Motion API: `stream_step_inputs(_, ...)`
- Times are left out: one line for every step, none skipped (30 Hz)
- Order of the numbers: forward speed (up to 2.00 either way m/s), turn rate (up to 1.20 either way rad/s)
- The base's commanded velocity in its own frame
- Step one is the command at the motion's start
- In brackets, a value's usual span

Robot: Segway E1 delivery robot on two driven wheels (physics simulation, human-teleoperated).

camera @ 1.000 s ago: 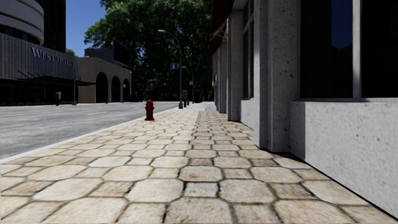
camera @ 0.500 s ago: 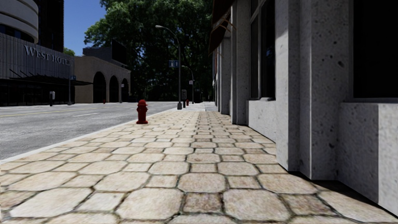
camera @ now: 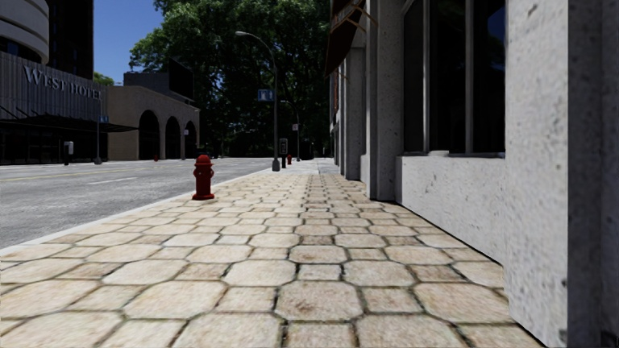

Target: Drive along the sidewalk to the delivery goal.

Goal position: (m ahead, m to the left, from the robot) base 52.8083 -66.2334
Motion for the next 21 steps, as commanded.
stream_step_inputs(2.00, -0.22)
stream_step_inputs(2.00, -0.22)
stream_step_inputs(2.00, -0.22)
stream_step_inputs(2.00, -0.22)
stream_step_inputs(2.00, -0.22)
stream_step_inputs(2.00, -0.22)
stream_step_inputs(2.00, -0.22)
stream_step_inputs(2.00, -0.22)
stream_step_inputs(2.00, -0.22)
stream_step_inputs(2.00, -0.22)
stream_step_inputs(2.00, -0.22)
stream_step_inputs(2.00, -0.03)
stream_step_inputs(2.00, -0.03)
stream_step_inputs(2.00, 0.00)
stream_step_inputs(2.00, 0.00)
stream_step_inputs(2.00, 0.00)
stream_step_inputs(2.00, 0.00)
stream_step_inputs(2.00, 0.00)
stream_step_inputs(2.00, 0.00)
stream_step_inputs(2.00, 0.00)
stream_step_inputs(2.00, 0.00)
